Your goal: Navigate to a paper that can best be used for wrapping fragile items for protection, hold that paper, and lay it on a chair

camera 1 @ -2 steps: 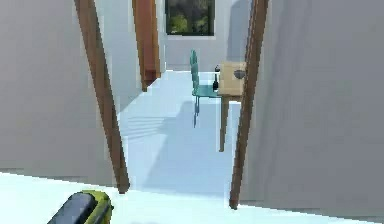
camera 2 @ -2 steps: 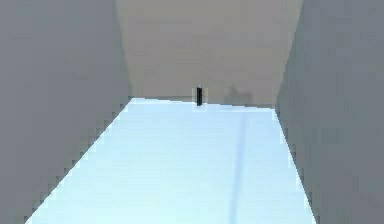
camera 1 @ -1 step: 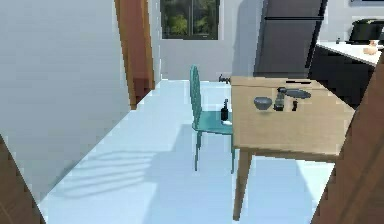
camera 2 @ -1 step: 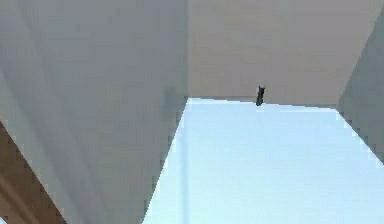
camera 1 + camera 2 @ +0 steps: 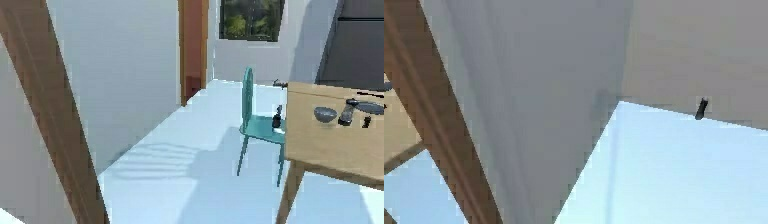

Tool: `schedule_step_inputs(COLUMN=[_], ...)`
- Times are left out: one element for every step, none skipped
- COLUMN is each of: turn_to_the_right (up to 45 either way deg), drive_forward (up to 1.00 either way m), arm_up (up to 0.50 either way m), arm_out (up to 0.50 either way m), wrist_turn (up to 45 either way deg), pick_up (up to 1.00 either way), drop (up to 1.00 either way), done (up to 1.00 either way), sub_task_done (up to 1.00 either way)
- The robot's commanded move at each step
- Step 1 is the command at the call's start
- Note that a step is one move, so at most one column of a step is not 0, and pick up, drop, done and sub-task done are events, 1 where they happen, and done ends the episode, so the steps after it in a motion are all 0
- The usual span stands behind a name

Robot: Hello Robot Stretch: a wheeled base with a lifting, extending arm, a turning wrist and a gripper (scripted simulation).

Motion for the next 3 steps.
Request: schedule_step_inputs(turn_to_the_right=[0.0,0.0,3.0], drive_forward=[1.00,0.50,0.00], arm_up=[0.00,0.00,0.00], arm_out=[0.00,0.00,0.00], wrist_turn=[0.0,0.0,0.0], pick_up=[0.00,0.00,0.00], drop=[0.00,0.00,0.00], done=[0.00,0.00,0.00], sub_task_done=[0.00,0.00,0.00])
